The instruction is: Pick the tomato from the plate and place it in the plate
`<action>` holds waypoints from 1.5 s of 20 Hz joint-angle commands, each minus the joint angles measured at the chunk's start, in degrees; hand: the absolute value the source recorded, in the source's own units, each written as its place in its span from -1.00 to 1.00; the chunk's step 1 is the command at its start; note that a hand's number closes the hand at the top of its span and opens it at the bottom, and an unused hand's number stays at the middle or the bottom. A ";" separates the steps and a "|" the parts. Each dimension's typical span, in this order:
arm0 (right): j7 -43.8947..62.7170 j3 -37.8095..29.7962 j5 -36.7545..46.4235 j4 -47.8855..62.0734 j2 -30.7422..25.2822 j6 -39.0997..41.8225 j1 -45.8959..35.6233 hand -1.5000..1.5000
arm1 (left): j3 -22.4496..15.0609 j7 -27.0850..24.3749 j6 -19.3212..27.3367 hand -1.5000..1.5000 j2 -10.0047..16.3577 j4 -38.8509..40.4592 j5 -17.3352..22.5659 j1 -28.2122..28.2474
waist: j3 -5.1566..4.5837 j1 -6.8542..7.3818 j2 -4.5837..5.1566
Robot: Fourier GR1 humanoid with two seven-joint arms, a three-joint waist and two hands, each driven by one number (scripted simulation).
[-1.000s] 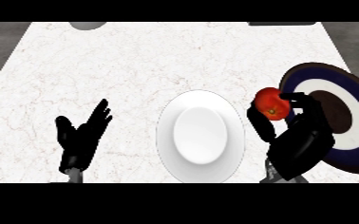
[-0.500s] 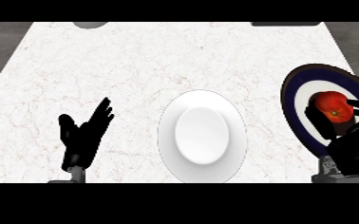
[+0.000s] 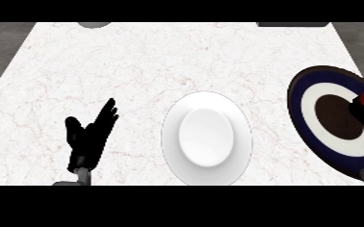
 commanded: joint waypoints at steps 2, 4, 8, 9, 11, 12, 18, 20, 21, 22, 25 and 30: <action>0.52 3.19 -13.82 7.61 -5.04 7.38 -1.09 -1.00 | -0.61 0.21 -0.12 0.00 -0.93 2.39 -0.23 -0.49 | 0.01 0.51 0.43; -1.58 4.84 -20.32 8.68 -6.64 10.94 -3.77 -1.00 | -0.70 -0.20 -0.37 0.00 -0.57 1.91 -0.50 -0.55 | 0.07 0.95 0.42; -13.69 6.11 -30.16 9.61 -4.88 9.70 -3.59 -1.00 | -0.74 -1.34 -1.13 0.00 -0.90 1.79 0.29 2.08 | 0.27 0.97 0.38; -16.21 4.98 -33.06 9.69 -6.17 12.04 -6.17 -1.00 | 0.79 1.53 -1.73 0.00 0.15 2.00 1.48 -2.78 | 0.23 0.55 0.41; -22.79 3.95 -35.67 8.51 -3.72 9.57 -5.98 -1.00 | 1.26 0.02 -1.40 0.00 -0.02 3.19 1.38 -1.54 | 0.34 0.37 0.49; -26.56 3.11 -37.60 8.65 -2.33 9.09 -6.22 -1.00 | -0.51 0.05 -0.61 0.00 -0.71 0.68 0.08 0.40 | 0.32 0.59 0.27; -41.64 -8.16 -48.86 2.70 0.24 9.13 -5.33 -1.00 | 1.50 1.41 -1.41 0.00 0.49 -0.97 2.20 1.31 | 0.36 -0.89 -0.16; -47.96 -11.52 -53.56 1.38 3.81 11.70 -3.00 -1.00 | 1.62 -1.71 -0.21 0.00 -0.31 2.77 0.53 0.59 | 0.29 -1.77 -0.01; -52.25 -14.05 -55.72 0.79 5.14 13.26 -1.55 -1.00 | 1.16 0.78 -1.28 0.00 0.95 -1.36 1.22 2.70 | 0.28 -1.27 -0.23; -53.26 -17.19 -59.09 0.11 3.76 17.78 0.29 -1.00 | 1.36 1.43 -0.61 0.00 0.52 -0.37 1.10 1.11 | 0.29 -2.23 -0.27; -62.31 -22.44 -66.55 -1.71 8.40 27.67 5.19 -1.00 | 2.46 -0.55 -1.11 0.00 1.06 1.60 1.33 2.83 | 0.11 -2.39 -0.31; -74.86 -26.90 -74.29 -0.38 12.41 46.13 14.83 -1.00 | 1.62 0.70 -0.19 0.00 0.33 -1.64 0.96 3.21 | -0.07 -1.90 -0.34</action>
